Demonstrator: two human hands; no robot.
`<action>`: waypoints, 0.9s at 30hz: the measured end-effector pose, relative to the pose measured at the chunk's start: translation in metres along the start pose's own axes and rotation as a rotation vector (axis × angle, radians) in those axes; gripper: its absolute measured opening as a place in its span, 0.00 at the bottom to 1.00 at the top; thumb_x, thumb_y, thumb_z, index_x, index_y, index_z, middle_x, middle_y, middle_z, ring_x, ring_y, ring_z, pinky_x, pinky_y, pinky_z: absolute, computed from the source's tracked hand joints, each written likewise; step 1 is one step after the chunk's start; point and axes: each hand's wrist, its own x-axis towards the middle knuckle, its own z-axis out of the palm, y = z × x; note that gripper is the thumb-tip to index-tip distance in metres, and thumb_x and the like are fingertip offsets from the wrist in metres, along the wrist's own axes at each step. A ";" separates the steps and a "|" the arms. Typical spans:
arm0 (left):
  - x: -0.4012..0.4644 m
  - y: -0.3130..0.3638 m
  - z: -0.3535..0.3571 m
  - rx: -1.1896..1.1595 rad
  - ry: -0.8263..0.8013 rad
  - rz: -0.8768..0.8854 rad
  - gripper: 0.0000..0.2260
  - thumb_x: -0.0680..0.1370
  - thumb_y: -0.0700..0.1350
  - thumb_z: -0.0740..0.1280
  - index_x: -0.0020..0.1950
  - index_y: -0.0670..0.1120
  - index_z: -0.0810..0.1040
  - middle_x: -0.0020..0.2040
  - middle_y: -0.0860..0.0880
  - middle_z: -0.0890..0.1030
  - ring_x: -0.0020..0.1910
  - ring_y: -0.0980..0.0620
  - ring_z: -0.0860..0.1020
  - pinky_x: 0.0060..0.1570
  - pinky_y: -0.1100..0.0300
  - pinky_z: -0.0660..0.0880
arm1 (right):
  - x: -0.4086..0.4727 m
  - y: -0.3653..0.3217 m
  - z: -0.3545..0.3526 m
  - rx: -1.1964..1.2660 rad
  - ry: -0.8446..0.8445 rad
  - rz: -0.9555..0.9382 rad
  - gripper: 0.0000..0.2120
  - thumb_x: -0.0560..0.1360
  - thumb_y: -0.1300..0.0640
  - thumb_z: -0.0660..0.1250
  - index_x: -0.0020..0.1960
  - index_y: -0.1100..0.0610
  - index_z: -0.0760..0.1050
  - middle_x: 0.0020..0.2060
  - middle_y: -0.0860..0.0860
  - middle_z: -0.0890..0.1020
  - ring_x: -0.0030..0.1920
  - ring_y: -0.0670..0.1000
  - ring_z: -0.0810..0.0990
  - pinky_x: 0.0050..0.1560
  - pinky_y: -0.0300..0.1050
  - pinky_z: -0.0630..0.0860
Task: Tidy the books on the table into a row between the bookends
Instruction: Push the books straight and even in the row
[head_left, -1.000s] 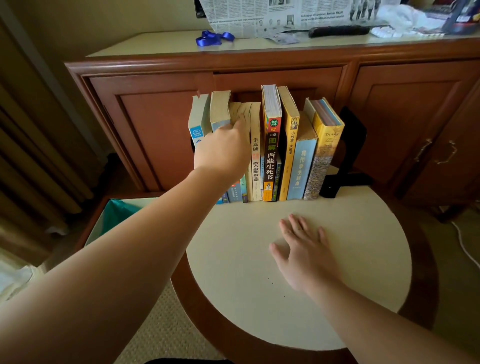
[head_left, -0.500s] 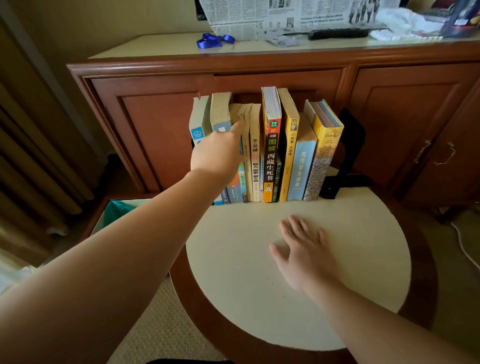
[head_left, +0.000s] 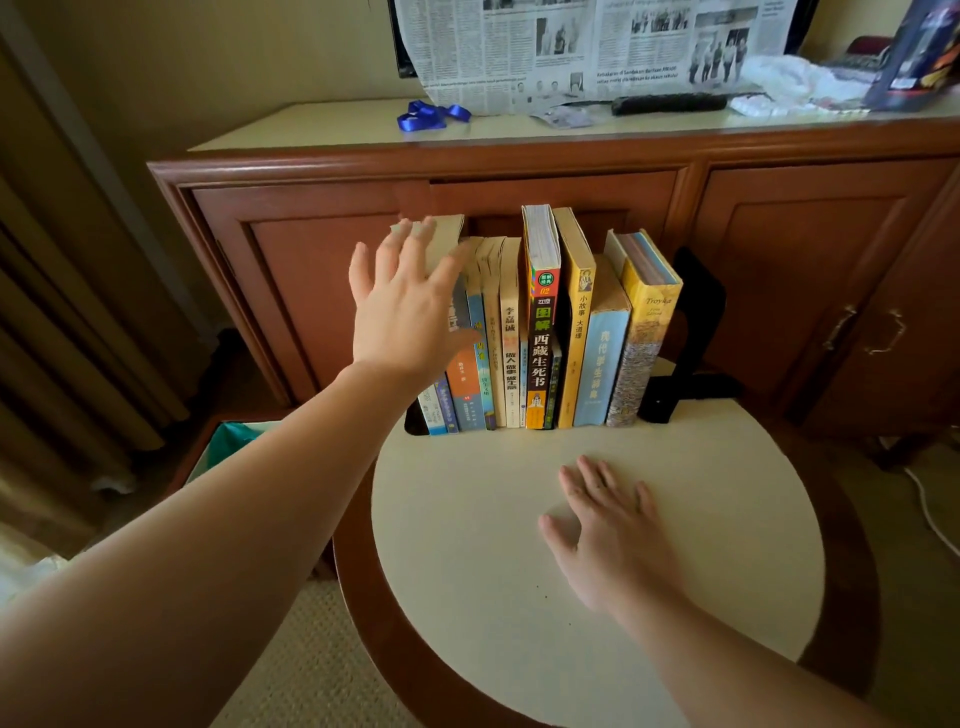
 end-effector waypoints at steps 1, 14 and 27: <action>0.002 -0.001 0.002 -0.026 -0.063 0.004 0.40 0.71 0.61 0.78 0.79 0.52 0.68 0.78 0.44 0.69 0.79 0.39 0.63 0.76 0.29 0.51 | 0.000 0.000 0.000 0.005 0.004 0.000 0.35 0.82 0.33 0.44 0.85 0.45 0.47 0.84 0.45 0.45 0.83 0.46 0.40 0.82 0.56 0.41; 0.007 -0.005 -0.007 -0.215 -0.113 -0.001 0.36 0.71 0.52 0.82 0.76 0.47 0.72 0.70 0.45 0.77 0.67 0.40 0.73 0.68 0.43 0.71 | -0.002 -0.001 -0.004 0.014 -0.013 -0.001 0.34 0.82 0.33 0.45 0.85 0.45 0.46 0.84 0.45 0.44 0.82 0.46 0.39 0.82 0.57 0.40; 0.006 -0.002 -0.004 -0.202 -0.087 0.019 0.31 0.78 0.56 0.74 0.78 0.50 0.72 0.73 0.46 0.76 0.71 0.40 0.74 0.75 0.39 0.64 | -0.002 -0.001 -0.004 0.014 -0.006 0.003 0.35 0.82 0.33 0.45 0.85 0.46 0.47 0.84 0.46 0.44 0.83 0.46 0.39 0.81 0.57 0.40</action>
